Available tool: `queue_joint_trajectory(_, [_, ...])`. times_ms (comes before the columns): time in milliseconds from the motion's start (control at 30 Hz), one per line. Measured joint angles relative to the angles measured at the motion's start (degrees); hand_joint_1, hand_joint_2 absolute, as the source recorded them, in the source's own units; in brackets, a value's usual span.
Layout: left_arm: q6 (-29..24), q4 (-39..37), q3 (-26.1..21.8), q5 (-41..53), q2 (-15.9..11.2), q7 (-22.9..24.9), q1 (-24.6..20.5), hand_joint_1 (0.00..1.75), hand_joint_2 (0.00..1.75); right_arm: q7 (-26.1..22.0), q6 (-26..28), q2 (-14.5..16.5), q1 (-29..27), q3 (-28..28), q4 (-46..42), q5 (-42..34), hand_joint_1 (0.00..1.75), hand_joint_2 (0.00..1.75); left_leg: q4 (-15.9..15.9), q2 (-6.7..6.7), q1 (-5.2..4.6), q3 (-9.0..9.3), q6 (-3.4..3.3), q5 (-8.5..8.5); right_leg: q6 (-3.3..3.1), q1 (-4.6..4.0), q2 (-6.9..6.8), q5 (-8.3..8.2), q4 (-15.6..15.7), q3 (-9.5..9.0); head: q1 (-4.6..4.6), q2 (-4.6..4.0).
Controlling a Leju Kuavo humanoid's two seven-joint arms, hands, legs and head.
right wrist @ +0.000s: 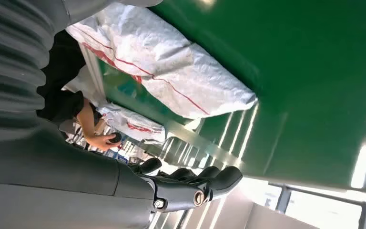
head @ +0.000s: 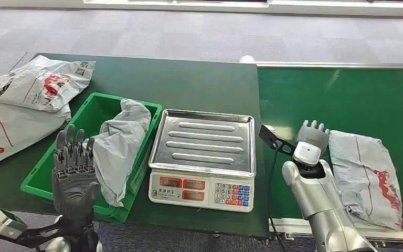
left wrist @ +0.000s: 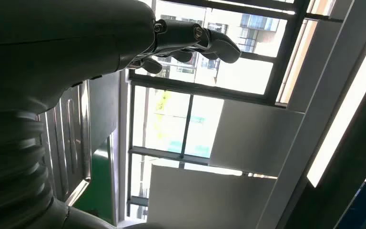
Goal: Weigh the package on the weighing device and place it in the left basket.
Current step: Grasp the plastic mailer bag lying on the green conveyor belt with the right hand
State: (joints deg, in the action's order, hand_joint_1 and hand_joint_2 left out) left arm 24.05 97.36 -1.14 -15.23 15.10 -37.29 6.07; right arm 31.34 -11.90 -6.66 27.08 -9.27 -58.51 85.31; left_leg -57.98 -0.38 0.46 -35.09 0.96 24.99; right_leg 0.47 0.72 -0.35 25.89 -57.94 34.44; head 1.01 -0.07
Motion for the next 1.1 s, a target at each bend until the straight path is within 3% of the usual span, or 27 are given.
queue_joint_trajectory(200, [-1.1, 0.0, 0.0, -0.9, -0.2, -0.7, 0.0, 0.0, 1.75, -1.2, 2.2, -1.4, -2.3, 0.0, -1.9, -0.1, 0.0, 1.75, 0.0, 0.03, -0.07, 0.02, -0.11, 0.07, 0.05, 0.12, 0.03, -0.02, 0.0, 0.03, 0.0, 0.0])
queue_joint_trajectory(400, [-1.3, 0.0, 0.0, -1.9, -0.7, -1.4, 0.1, 0.0, 1.75, -2.1, 10.4, -3.7, -3.1, 2.8, 1.8, 1.5, 0.0, 1.75, 0.0, 0.04, -0.09, 0.03, -0.16, 0.1, 0.08, 0.13, 0.03, -0.04, 0.0, 0.01, 0.0, 0.0])
queue_joint_trajectory(800, [0.5, -1.1, 0.0, -1.0, -0.3, -2.0, 0.1, 0.0, 1.75, -1.2, 10.5, -6.6, -2.5, 14.7, 13.8, 2.4, 0.0, 1.75, -0.1, 0.03, -0.12, -0.02, -0.22, 0.14, 0.15, 0.16, 0.05, -0.01, 0.0, 0.02, 0.0, 0.0])
queue_joint_trajectory(1100, [1.9, -1.1, -0.2, -0.3, 0.2, -1.3, 0.1, 0.0, 1.75, -0.4, 9.4, -6.9, -0.7, 18.3, 17.4, 2.9, 0.0, 1.75, -0.1, 0.02, -0.12, 0.0, -0.22, 0.13, 0.15, 0.15, 0.02, 0.0, 0.0, 0.0, 0.0, 0.0])
